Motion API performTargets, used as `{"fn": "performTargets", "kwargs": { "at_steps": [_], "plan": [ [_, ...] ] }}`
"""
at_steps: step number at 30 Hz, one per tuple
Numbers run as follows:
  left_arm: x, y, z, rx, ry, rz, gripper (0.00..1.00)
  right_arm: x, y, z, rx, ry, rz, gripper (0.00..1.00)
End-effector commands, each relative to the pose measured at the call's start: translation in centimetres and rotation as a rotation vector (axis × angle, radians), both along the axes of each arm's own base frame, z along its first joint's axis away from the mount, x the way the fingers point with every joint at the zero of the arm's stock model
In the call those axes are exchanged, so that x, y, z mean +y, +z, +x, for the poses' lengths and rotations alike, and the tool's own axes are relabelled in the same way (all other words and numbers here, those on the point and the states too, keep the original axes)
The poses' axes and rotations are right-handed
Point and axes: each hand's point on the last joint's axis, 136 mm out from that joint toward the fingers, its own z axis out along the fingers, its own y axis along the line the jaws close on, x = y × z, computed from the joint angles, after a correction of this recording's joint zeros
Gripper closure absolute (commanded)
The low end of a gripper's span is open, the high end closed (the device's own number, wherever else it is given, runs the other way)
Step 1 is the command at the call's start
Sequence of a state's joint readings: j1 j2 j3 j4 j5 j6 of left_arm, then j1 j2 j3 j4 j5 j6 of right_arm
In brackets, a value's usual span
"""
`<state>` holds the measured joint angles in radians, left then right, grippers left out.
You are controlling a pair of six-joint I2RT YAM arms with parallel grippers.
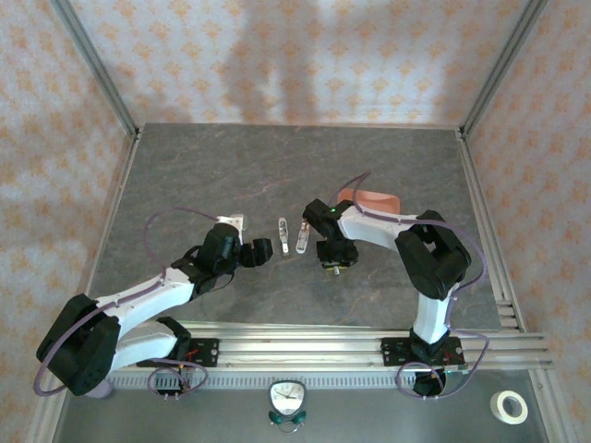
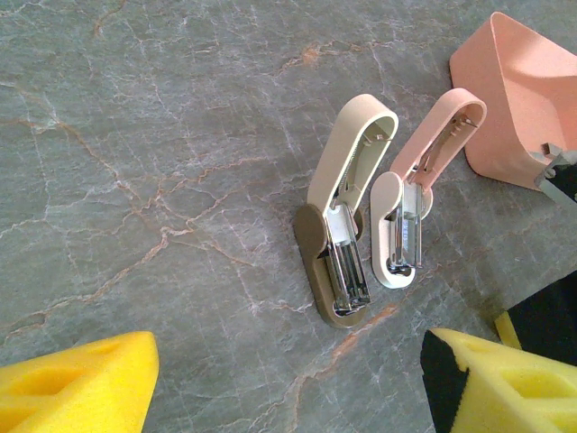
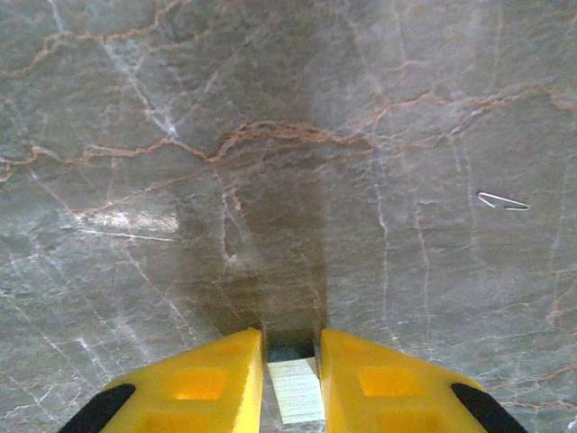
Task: Load the staples into the stapler
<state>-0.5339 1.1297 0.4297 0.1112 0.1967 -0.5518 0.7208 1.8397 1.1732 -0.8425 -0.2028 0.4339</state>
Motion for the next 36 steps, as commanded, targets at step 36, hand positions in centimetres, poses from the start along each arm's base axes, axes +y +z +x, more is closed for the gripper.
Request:
{"fn": "performTargets", "kwargs": {
  "at_steps": [36],
  "plan": [
    [8.0, -3.5, -1.9, -0.073, 0.337, 0.050, 0.12, 11.7, 5.4, 4.8, -0.412, 0.111, 0.151, 0.83]
  ]
}}
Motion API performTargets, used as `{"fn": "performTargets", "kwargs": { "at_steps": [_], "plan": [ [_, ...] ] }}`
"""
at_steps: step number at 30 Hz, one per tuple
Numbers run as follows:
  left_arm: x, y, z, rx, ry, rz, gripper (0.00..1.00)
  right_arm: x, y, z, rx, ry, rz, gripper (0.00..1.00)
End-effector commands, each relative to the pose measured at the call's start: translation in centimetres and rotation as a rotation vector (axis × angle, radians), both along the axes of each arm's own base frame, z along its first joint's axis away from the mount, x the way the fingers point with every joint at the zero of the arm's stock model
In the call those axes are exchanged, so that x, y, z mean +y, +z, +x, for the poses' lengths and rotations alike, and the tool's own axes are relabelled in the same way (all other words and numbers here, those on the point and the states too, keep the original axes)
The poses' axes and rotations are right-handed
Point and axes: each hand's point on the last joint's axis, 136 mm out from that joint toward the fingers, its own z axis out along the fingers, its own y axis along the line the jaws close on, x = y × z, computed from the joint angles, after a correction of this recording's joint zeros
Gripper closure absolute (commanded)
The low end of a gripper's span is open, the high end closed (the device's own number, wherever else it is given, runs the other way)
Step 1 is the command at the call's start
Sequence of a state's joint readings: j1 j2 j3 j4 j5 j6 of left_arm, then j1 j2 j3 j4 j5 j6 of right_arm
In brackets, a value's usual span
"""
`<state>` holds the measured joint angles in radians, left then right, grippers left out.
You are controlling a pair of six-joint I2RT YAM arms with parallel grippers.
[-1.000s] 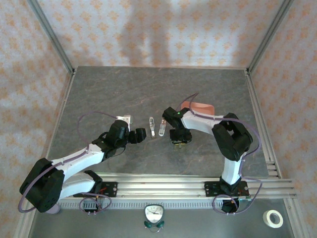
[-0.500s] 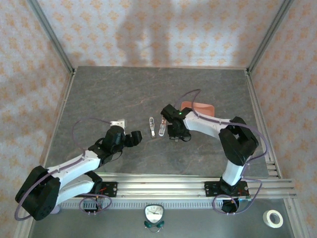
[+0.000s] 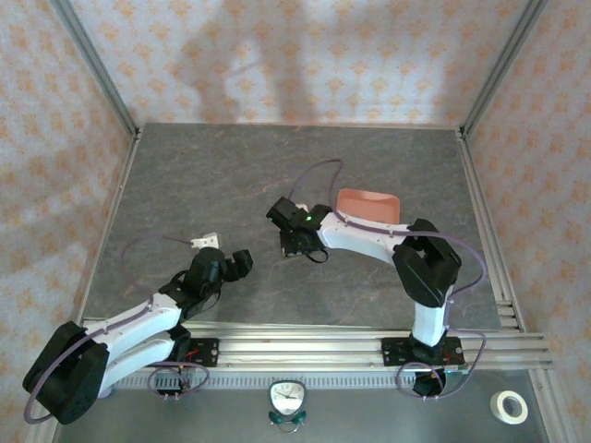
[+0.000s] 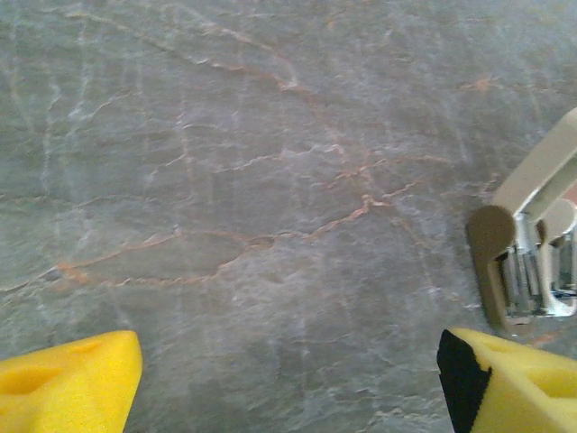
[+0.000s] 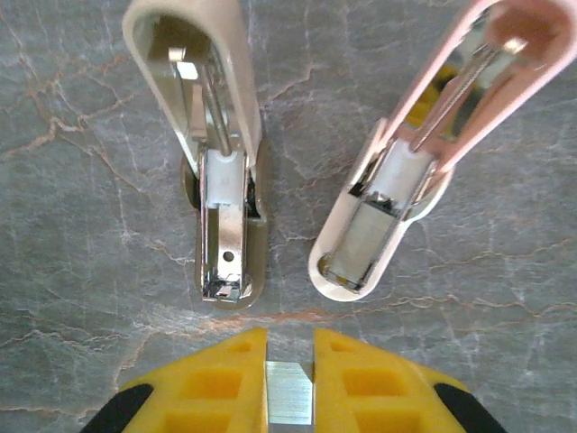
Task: Load the staples into the stapler
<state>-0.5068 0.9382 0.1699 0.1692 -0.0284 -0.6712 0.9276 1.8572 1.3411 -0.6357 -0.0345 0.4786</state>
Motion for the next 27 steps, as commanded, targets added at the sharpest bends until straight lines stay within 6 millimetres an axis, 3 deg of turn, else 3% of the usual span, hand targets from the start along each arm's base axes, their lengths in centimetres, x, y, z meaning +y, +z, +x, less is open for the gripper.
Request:
{"fn": "performTargets", "kwargs": {
  "at_steps": [1, 17, 27],
  "plan": [
    [1.2, 0.5, 0.7, -0.045, 0.061, 0.020, 0.11, 1.1, 0.3, 1.2, -0.047, -0.028, 0.005, 0.83],
    [-0.2, -1.0, 1.8, 0.015, -0.015, 0.038, 0.09, 3.0, 0.0, 3.1, -0.070, -0.053, -0.008, 0.83],
    [0.2, -1.0, 1.6, 0.014, -0.005, 0.034, 0.09, 3.1, -1.1, 3.0, -0.050, -0.065, -0.018, 0.83]
  ]
}}
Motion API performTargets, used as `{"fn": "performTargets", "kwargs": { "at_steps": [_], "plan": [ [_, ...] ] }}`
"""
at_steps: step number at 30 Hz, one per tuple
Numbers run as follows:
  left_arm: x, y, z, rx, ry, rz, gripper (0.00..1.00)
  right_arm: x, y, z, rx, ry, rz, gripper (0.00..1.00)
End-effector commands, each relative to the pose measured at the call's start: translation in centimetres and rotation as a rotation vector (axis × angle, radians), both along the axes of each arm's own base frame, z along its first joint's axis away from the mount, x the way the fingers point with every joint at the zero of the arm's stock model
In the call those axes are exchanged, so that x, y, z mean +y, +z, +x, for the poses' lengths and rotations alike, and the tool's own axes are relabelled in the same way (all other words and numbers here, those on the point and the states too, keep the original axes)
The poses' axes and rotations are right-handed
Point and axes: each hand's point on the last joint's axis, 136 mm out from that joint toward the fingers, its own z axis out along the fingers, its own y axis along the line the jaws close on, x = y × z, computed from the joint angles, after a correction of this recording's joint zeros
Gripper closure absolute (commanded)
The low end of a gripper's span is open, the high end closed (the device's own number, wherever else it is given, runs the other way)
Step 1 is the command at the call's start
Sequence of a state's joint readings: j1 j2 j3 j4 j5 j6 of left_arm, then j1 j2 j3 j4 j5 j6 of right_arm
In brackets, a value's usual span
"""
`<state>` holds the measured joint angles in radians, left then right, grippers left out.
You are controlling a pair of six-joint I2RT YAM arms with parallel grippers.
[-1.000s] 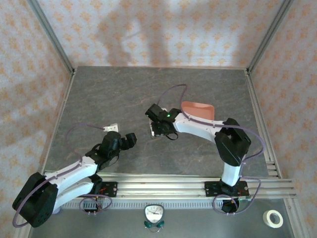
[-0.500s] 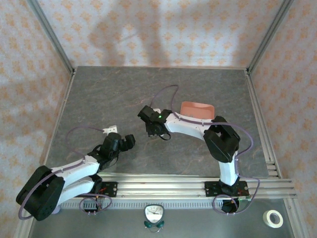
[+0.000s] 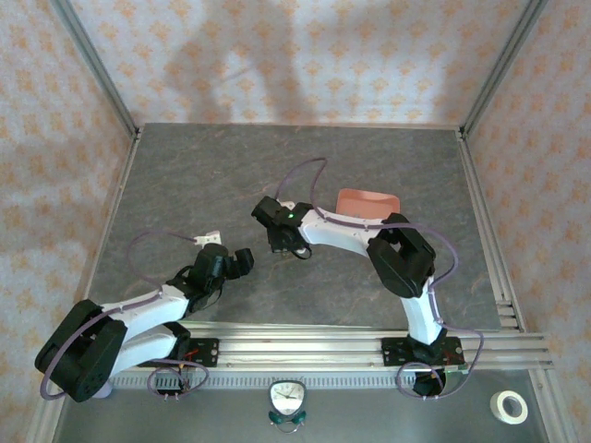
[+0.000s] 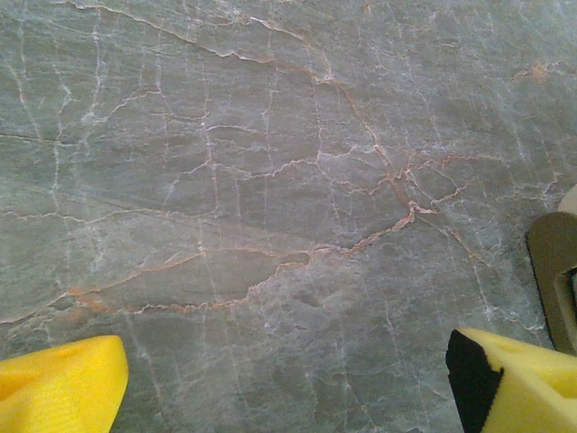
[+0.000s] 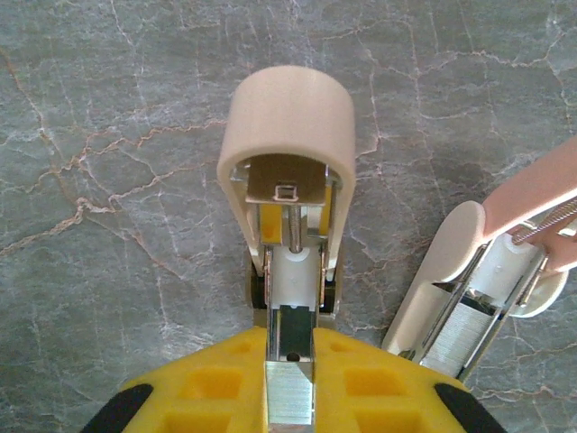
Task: Load the staples into the stapler
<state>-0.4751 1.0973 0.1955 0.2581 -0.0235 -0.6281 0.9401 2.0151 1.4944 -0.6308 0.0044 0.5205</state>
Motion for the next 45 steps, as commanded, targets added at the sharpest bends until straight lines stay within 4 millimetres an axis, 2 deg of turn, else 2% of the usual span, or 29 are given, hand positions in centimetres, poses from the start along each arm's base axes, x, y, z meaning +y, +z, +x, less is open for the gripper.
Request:
{"fn": "performTargets", "kwargs": {
  "at_steps": [1, 10, 19, 23, 33, 45],
  "plan": [
    [-0.1, 0.5, 0.4, -0.023, -0.006, -0.018, 0.09, 0.1, 0.4, 0.6, -0.027, -0.025, -0.007, 0.83],
    [0.0, 0.5, 0.3, -0.019, -0.004, -0.018, 0.09, 0.0, 0.1, 0.8, -0.036, -0.025, -0.020, 0.83],
    [0.2, 0.7, 0.3, -0.024, -0.005, -0.014, 0.09, 0.2, 1.8, 1.3, -0.071, -0.023, -0.003, 0.83],
    [0.2, 0.7, 0.2, -0.024, -0.006, -0.015, 0.09, 0.3, 1.9, 1.4, -0.073, -0.021, 0.001, 0.83],
    [0.3, 0.7, 0.2, -0.026, -0.004, -0.012, 0.09, 0.1, 0.1, 1.0, -0.041, -0.019, -0.022, 0.84],
    [0.3, 0.7, 0.2, -0.024, -0.004, -0.010, 0.09, -0.3, -1.0, 0.6, -0.017, -0.021, -0.041, 0.84]
  ]
}}
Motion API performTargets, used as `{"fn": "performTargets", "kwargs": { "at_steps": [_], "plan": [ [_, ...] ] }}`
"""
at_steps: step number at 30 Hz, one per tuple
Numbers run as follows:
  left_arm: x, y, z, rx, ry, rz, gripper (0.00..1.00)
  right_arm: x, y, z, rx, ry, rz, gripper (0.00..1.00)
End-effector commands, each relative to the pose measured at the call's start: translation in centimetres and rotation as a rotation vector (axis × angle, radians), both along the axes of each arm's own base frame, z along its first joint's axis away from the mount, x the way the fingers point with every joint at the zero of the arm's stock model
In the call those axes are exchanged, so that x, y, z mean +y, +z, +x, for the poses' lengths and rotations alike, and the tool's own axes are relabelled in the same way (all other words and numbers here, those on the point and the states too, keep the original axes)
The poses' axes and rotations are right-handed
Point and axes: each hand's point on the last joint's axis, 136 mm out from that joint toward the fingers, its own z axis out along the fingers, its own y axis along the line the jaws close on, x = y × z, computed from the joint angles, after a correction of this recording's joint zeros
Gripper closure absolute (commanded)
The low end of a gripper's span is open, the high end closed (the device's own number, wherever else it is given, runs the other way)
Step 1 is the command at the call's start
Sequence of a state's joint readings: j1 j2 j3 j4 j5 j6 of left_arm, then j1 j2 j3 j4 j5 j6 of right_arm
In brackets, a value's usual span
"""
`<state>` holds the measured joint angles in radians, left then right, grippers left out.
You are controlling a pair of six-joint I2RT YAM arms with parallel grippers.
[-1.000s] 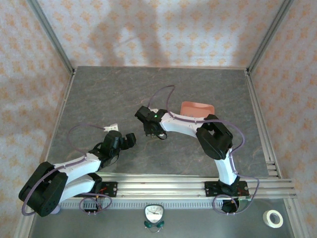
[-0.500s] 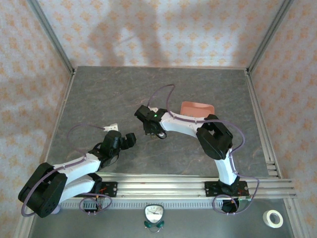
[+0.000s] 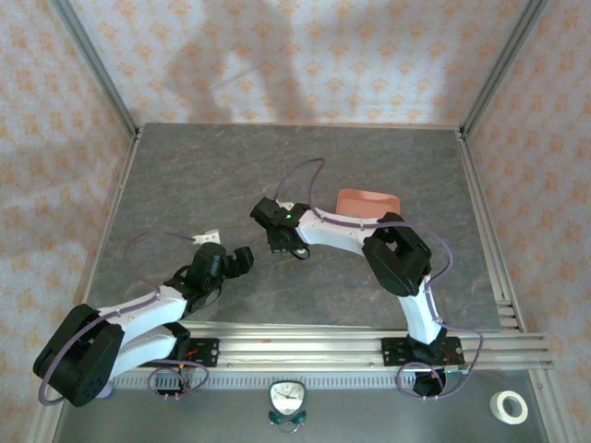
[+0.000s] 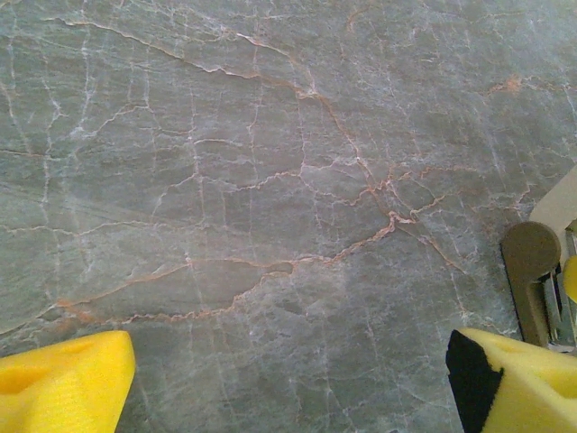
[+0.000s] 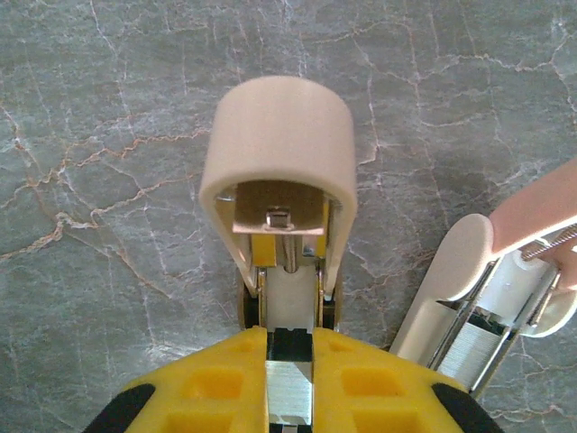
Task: Load the staples into the stapler
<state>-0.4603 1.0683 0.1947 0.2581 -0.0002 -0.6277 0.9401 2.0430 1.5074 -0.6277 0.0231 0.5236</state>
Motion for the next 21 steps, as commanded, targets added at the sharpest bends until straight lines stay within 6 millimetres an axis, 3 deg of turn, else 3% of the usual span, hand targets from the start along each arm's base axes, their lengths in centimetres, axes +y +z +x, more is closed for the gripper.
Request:
{"fn": "performTargets", "kwargs": {
  "at_steps": [1, 8, 12, 21],
  "plan": [
    [0.4, 0.0, 0.0, -0.005, -0.001, 0.015, 0.09, -0.3, -0.3, 0.2, -0.010, -0.013, -0.021, 0.84],
    [0.4, -0.1, 0.0, -0.004, -0.002, 0.016, 0.09, -0.3, -0.5, 0.1, -0.004, -0.013, -0.024, 0.84],
    [0.3, -0.1, 0.0, -0.004, -0.003, 0.016, 0.09, -0.3, -0.1, 0.2, -0.010, -0.021, -0.026, 0.79],
    [0.2, 0.3, 0.1, -0.012, -0.011, 0.015, 0.09, -0.2, 3.0, 1.1, -0.071, -0.024, -0.002, 0.69]
  ]
}}
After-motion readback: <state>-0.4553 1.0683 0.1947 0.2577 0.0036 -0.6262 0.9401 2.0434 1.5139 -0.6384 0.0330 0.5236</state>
